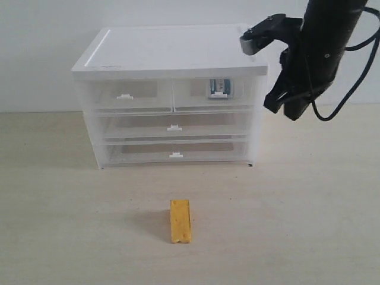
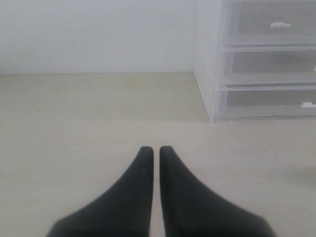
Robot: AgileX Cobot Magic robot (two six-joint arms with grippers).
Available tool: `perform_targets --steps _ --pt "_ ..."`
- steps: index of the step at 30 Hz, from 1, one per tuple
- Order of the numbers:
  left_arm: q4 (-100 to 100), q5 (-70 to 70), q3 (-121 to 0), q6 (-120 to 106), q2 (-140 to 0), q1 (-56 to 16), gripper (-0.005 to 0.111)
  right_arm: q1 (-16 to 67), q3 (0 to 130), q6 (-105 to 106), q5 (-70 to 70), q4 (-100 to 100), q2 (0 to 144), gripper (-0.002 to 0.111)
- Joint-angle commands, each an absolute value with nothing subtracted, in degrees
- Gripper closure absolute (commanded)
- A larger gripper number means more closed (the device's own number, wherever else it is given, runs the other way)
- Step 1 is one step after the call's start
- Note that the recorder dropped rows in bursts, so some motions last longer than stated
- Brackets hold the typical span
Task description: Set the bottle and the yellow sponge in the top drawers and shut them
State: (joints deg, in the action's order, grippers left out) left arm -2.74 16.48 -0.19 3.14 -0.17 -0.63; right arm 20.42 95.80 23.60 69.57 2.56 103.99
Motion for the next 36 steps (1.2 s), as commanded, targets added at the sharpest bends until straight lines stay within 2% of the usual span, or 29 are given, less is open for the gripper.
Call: perform_targets --steps 1,7,13,22,30,36 --pt "-2.30 16.26 0.00 3.01 0.00 -0.48 0.102 16.24 96.06 12.52 69.96 7.93 102.42 0.108" --pt "-2.30 16.26 0.00 3.01 0.00 -0.48 0.102 6.29 95.93 0.81 69.96 7.30 99.91 0.108" --pt "-2.30 16.26 0.00 3.01 0.00 -0.48 0.102 0.83 92.87 -2.35 67.72 7.42 94.95 0.108" --pt "-2.30 16.26 0.00 3.01 0.00 -0.48 0.102 -0.17 76.59 -4.41 47.58 9.19 79.83 0.108" --pt "-2.30 16.26 0.00 3.01 0.00 -0.48 0.102 -0.17 63.65 -4.41 38.88 9.54 65.77 0.108" --pt "-2.30 16.26 0.00 3.01 0.00 -0.48 0.102 -0.17 48.43 -7.19 24.21 7.41 51.32 0.108"
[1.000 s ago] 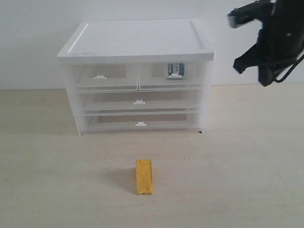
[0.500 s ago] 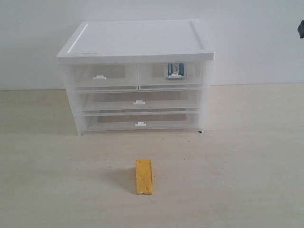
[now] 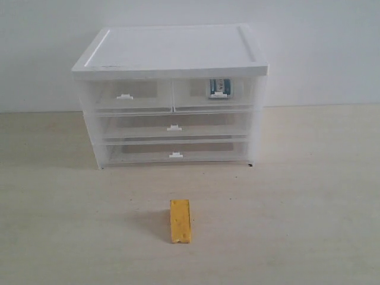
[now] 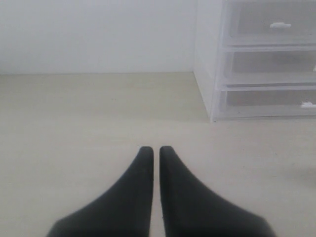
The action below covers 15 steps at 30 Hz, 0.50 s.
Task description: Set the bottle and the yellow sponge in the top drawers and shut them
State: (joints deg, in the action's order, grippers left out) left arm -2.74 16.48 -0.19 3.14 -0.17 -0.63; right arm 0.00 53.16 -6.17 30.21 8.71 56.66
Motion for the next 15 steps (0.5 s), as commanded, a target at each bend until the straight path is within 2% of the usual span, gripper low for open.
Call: perform_targets --steps 1,6,15 --pt "-2.30 16.26 0.00 3.01 0.00 -0.48 0.102 -0.06 45.56 -7.19 22.95 6.52 47.93 0.108" --pt "-2.30 16.26 0.00 3.01 0.00 -0.48 0.102 -0.06 41.93 -7.00 30.84 6.77 38.21 0.108" --pt "-2.30 16.26 0.00 3.01 0.00 -0.48 0.102 -0.06 41.49 -2.31 30.01 6.87 34.51 0.108"
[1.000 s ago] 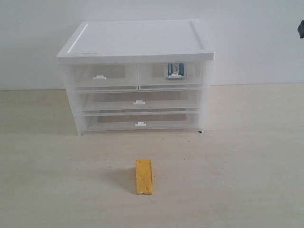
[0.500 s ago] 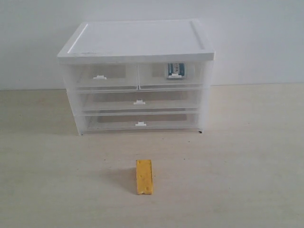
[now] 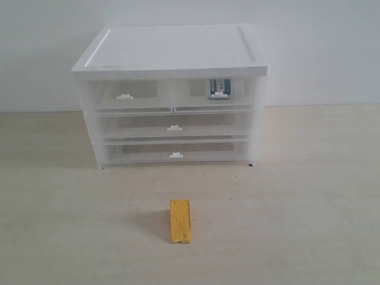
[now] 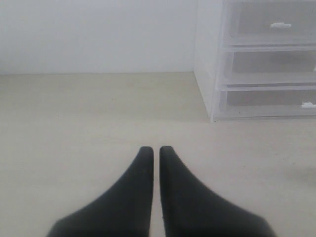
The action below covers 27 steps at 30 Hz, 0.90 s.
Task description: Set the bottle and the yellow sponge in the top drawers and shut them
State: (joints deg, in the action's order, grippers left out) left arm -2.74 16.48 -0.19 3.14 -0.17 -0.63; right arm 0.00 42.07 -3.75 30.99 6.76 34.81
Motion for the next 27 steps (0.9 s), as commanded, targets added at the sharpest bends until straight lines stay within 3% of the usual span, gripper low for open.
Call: perform_targets --steps 1,6,14,27 --pt "-2.30 16.26 0.00 3.01 0.00 -0.48 0.102 -0.06 40.97 -2.17 29.08 6.87 33.87 0.108" --pt "-2.30 16.26 0.00 3.01 0.00 -0.48 0.102 -0.06 33.39 -1.83 22.02 6.87 27.20 0.108" --pt "-2.30 16.26 0.00 3.01 0.00 -0.48 0.102 -0.06 23.92 -1.83 21.72 6.87 15.63 0.108" --pt "-2.30 16.26 0.00 3.01 0.00 -0.48 0.102 -0.06 17.41 -1.31 21.66 5.23 11.00 0.108"
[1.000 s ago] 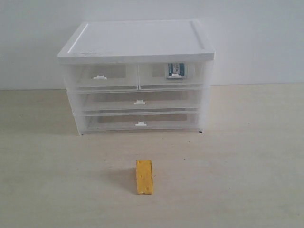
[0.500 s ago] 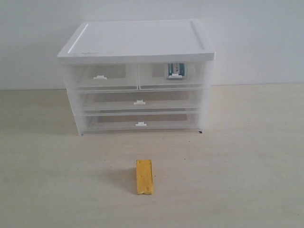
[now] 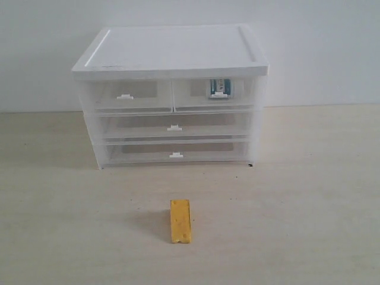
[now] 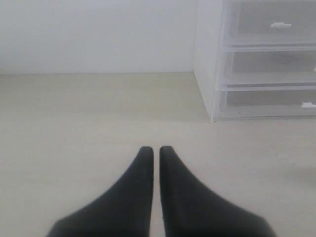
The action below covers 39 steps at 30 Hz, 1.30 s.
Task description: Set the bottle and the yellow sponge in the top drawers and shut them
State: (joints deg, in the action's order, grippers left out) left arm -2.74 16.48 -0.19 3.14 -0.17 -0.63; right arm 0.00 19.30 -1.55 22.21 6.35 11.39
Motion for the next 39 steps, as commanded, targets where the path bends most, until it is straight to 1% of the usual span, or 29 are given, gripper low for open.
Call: perform_targets --steps 1,9,16,24,31,33,39 --pt "-2.30 16.26 0.00 3.01 0.00 -0.48 0.102 -0.06 16.66 -1.31 21.00 4.93 11.00 0.108" --pt "-2.30 16.26 0.00 3.01 0.00 -0.48 0.102 -0.06 9.23 -1.31 15.17 1.58 10.22 0.108" --pt "-2.30 16.26 0.00 3.01 0.00 -0.48 0.102 -0.06 5.21 -0.75 18.00 0.00 0.00 0.108" --pt "-2.30 16.26 0.00 3.01 0.00 -0.48 0.102 -0.06 4.48 -0.40 19.77 0.00 0.00 0.108" --pt "-2.30 16.26 0.00 3.01 0.00 -0.48 0.102 -0.06 0.00 0.00 14.46 -0.94 0.00 0.108" --pt "-2.30 16.26 0.00 3.01 0.00 -0.48 0.102 -0.06 0.00 0.00 16.92 -1.23 0.00 0.108" --pt "-2.30 16.26 0.00 3.01 0.00 -0.48 0.102 -0.06 0.00 0.00 17.89 -1.38 0.00 0.108"
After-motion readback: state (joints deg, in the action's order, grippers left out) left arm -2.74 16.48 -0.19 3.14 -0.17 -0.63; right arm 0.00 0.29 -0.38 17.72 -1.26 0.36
